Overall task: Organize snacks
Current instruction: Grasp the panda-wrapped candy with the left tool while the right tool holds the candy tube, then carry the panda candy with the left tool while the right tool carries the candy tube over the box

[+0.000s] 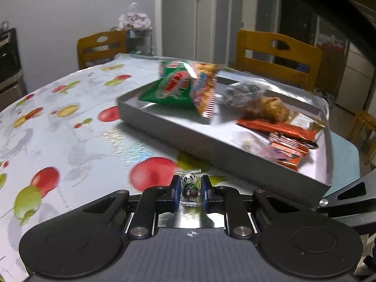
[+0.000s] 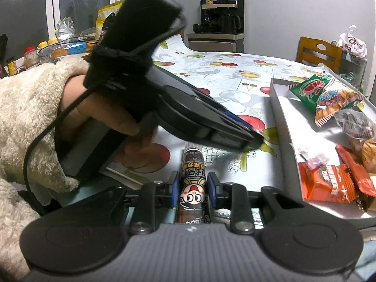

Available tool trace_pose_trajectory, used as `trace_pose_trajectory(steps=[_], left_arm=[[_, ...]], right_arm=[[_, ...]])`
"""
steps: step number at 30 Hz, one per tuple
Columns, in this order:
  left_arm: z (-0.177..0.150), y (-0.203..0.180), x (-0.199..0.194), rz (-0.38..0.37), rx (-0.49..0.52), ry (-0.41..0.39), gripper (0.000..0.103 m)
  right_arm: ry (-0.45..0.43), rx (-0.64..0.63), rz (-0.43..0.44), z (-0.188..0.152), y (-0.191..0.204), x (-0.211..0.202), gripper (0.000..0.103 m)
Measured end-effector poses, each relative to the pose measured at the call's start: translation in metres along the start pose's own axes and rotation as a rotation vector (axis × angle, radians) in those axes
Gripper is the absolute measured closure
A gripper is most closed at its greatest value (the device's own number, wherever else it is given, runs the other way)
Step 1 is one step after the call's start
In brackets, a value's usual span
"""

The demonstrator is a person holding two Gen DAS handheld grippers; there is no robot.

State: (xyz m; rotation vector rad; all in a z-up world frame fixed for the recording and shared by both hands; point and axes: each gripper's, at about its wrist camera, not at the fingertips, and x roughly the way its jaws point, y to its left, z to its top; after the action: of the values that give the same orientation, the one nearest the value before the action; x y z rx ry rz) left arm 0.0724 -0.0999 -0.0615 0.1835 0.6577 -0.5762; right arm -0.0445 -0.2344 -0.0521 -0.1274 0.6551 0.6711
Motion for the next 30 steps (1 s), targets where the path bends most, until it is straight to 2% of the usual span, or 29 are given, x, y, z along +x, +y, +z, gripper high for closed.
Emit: trace_pose_trajectory(steps=[4, 8, 13, 15, 16, 17, 22, 30], left_arm=[[-0.001, 0.022, -0.019, 0.040, -0.055, -0.037, 0.084], [-0.004, 0.040, -0.040, 0.081, -0.093, -0.069, 0.084], [-0.009, 0.051, -0.053, 0.095, -0.120, -0.075, 0.084], [-0.012, 0.052, -0.055, 0.090, -0.126, -0.074, 0.084], [-0.014, 0.051, -0.056, 0.088, -0.126, -0.076, 0.084], [-0.015, 0.051, -0.057, 0.086, -0.126, -0.078, 0.084], [-0.016, 0.053, -0.059, 0.084, -0.128, -0.087, 0.084], [-0.016, 0.055, -0.067, 0.101, -0.133, -0.110, 0.084]], right_arm=[[0.005, -0.011, -0.008, 0.003, 0.002, 0.005, 0.076], [0.006, -0.021, -0.009, 0.008, 0.006, 0.014, 0.063], [-0.007, -0.043, -0.033, 0.010, 0.009, 0.022, 0.063], [-0.017, -0.056, -0.046, 0.009, 0.010, 0.024, 0.066], [-0.021, -0.065, -0.055, 0.009, 0.011, 0.025, 0.076], [-0.027, -0.074, -0.067, 0.009, 0.013, 0.025, 0.081], [-0.034, -0.068, -0.082, 0.009, 0.011, 0.025, 0.081], [-0.096, -0.026, -0.120, 0.016, 0.002, 0.019, 0.081]])
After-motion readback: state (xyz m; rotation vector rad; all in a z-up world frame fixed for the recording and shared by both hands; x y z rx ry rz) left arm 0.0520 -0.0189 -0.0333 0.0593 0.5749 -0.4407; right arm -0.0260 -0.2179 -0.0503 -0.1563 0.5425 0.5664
